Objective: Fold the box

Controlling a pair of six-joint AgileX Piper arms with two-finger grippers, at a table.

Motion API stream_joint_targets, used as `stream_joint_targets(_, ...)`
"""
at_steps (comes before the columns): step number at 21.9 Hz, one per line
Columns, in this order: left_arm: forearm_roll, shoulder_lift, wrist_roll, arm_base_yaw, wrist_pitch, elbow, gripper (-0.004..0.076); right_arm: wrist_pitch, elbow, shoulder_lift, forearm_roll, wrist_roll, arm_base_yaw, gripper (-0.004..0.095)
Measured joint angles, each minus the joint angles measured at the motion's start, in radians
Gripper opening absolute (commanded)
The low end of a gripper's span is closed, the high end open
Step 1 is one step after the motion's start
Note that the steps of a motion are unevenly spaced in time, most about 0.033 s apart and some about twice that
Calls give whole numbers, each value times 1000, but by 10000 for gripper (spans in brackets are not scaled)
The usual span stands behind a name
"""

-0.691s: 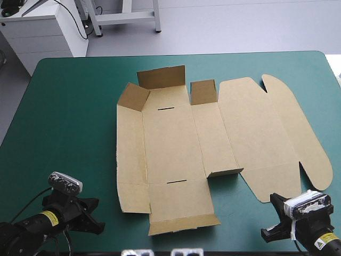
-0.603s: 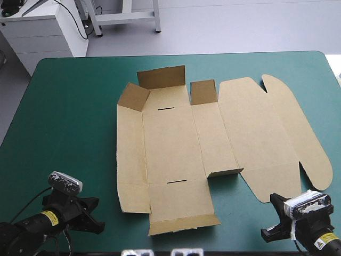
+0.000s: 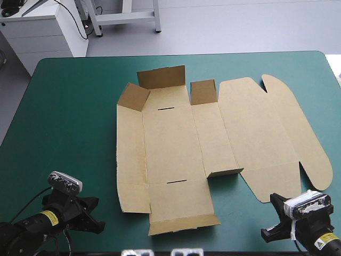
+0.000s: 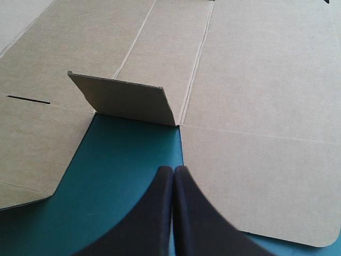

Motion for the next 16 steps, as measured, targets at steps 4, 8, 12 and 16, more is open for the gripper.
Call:
stream_joint_targets(4,-2,0,0,0,0,0,-8,0,0,0,0,0,0,-20)
stream_joint_targets(8,-17,0,-1,0,0,0,-8,0,0,0,0,0,0,-20)
stream_joint_targets(12,-40,0,-40,0,0,0,-8,0,0,0,0,0,0,-20)
stream_joint_targets(16,-32,13,-159,0,-8,-10,-1,0,0,0,0,0,0,-20)
